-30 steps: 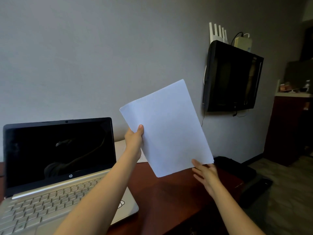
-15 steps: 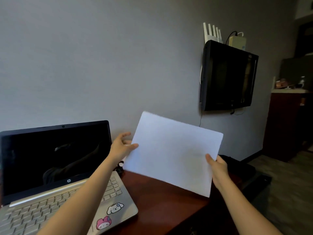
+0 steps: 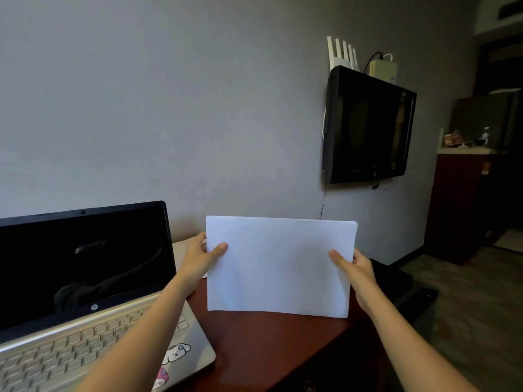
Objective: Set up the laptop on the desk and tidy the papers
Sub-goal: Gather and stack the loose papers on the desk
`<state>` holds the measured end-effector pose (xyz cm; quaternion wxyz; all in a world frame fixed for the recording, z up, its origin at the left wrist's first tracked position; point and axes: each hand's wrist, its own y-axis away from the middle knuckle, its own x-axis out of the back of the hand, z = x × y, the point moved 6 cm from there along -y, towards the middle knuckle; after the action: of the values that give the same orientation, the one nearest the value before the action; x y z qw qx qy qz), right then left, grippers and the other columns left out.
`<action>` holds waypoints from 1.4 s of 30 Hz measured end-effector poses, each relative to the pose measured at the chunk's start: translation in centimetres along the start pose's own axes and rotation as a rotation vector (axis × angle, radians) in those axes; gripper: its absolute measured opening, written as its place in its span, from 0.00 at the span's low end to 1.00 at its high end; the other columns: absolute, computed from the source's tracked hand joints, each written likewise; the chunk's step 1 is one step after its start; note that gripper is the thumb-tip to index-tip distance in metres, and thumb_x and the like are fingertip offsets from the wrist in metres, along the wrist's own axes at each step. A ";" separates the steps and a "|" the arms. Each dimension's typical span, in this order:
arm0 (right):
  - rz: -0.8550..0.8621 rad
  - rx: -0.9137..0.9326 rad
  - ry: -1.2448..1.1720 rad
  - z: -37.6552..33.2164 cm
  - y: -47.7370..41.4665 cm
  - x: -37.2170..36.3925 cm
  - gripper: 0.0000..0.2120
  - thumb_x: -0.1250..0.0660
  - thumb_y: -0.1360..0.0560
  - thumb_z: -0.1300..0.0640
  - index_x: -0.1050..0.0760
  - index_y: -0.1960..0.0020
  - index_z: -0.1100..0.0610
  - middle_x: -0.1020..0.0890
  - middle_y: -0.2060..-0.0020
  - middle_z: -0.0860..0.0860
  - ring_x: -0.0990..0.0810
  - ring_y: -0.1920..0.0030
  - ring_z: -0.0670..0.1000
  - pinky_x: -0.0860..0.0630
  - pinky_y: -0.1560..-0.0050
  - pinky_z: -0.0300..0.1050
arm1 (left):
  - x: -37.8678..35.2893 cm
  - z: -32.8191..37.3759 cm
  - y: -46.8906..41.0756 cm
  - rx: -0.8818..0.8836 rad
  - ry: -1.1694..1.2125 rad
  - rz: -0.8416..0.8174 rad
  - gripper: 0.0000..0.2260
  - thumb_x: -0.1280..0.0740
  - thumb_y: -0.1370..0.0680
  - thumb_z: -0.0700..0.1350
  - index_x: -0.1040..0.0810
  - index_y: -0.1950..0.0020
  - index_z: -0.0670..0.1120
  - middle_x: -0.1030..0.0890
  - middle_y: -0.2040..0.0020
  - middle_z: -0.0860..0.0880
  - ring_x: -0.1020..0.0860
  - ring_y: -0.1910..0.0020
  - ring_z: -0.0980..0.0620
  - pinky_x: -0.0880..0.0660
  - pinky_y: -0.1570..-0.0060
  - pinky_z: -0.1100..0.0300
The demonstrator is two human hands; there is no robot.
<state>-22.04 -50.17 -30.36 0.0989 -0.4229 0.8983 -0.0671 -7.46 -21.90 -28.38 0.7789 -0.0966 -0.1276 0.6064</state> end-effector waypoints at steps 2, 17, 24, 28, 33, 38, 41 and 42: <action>0.010 -0.015 0.011 0.5 0.0 -0.1 0.09 0.35 0.24 0.64 0.25 0.44 0.61 0.20 0.50 0.57 0.21 0.60 0.50 0.24 0.62 0.41 | -0.2 -0.8 0.1 0.014 -0.037 -0.003 0.08 0.36 0.21 0.39 0.27 0.42 0.44 0.20 0.47 0.45 0.21 0.56 0.53 0.24 0.65 0.67; -0.004 0.012 0.302 -0.1 0.0 -1.5 0.15 0.41 0.21 0.66 0.28 0.35 0.65 0.23 0.41 0.58 0.24 0.41 0.60 0.29 0.46 0.46 | 1.3 0.1 1.0 0.030 -0.145 0.091 0.11 0.38 0.22 0.36 0.26 0.40 0.41 0.22 0.43 0.42 0.23 0.49 0.44 0.26 0.48 0.53; -0.009 -0.037 0.221 -1.3 0.4 -3.7 0.08 0.40 0.22 0.65 0.24 0.47 0.61 0.22 0.52 0.58 0.23 0.51 0.58 0.26 0.49 0.50 | 4.5 3.1 1.7 -0.007 -0.257 0.236 0.21 0.36 0.24 0.35 0.35 0.32 0.41 0.26 0.37 0.44 0.27 0.46 0.47 0.30 0.44 0.55; -0.067 -0.088 0.134 -1.5 1.6 -5.8 0.08 0.42 0.22 0.68 0.26 0.49 0.61 0.23 0.55 0.58 0.25 0.54 0.57 0.27 0.61 0.44 | 6.5 4.9 3.3 -0.053 -0.310 0.259 0.26 0.41 0.24 0.31 0.41 0.27 0.43 0.28 0.37 0.44 0.28 0.48 0.49 0.32 0.50 0.59; -0.132 -0.134 0.119 -1.8 3.0 -9.1 0.11 0.43 0.21 0.67 0.27 0.42 0.68 0.24 0.54 0.59 0.25 0.52 0.58 0.28 0.54 0.47 | 10.5 5.8 5.0 0.007 -0.391 0.285 0.27 0.41 0.25 0.30 0.41 0.27 0.44 0.25 0.45 0.44 0.25 0.53 0.46 0.30 0.54 0.56; -0.212 -0.157 0.035 -1.9 5.5 -13.5 0.14 0.43 0.21 0.69 0.29 0.37 0.70 0.24 0.48 0.60 0.25 0.50 0.57 0.30 0.47 0.50 | 15.7 6.0 7.9 0.065 -0.434 0.329 0.26 0.35 0.26 0.35 0.38 0.29 0.44 0.25 0.42 0.41 0.24 0.46 0.42 0.27 0.45 0.51; -0.277 -0.184 0.027 -1.5 7.1 -16.5 0.13 0.41 0.22 0.69 0.29 0.39 0.70 0.23 0.49 0.60 0.25 0.51 0.57 0.28 0.48 0.50 | 18.9 6.1 10.1 0.106 -0.441 0.347 0.30 0.30 0.27 0.38 0.40 0.27 0.43 0.28 0.35 0.41 0.27 0.39 0.41 0.28 0.40 0.50; -0.299 -0.189 0.021 -1.4 7.6 -17.5 0.13 0.41 0.22 0.69 0.29 0.39 0.70 0.22 0.49 0.60 0.25 0.51 0.57 0.27 0.51 0.49 | 19.9 6.1 10.9 0.117 -0.446 0.356 0.32 0.30 0.27 0.39 0.40 0.27 0.43 0.29 0.34 0.41 0.27 0.38 0.42 0.29 0.41 0.52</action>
<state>-17.17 -31.75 -28.41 0.0383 -0.5584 0.8287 -0.0009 -14.84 0.10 -24.26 0.6174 0.0632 -0.2415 0.7460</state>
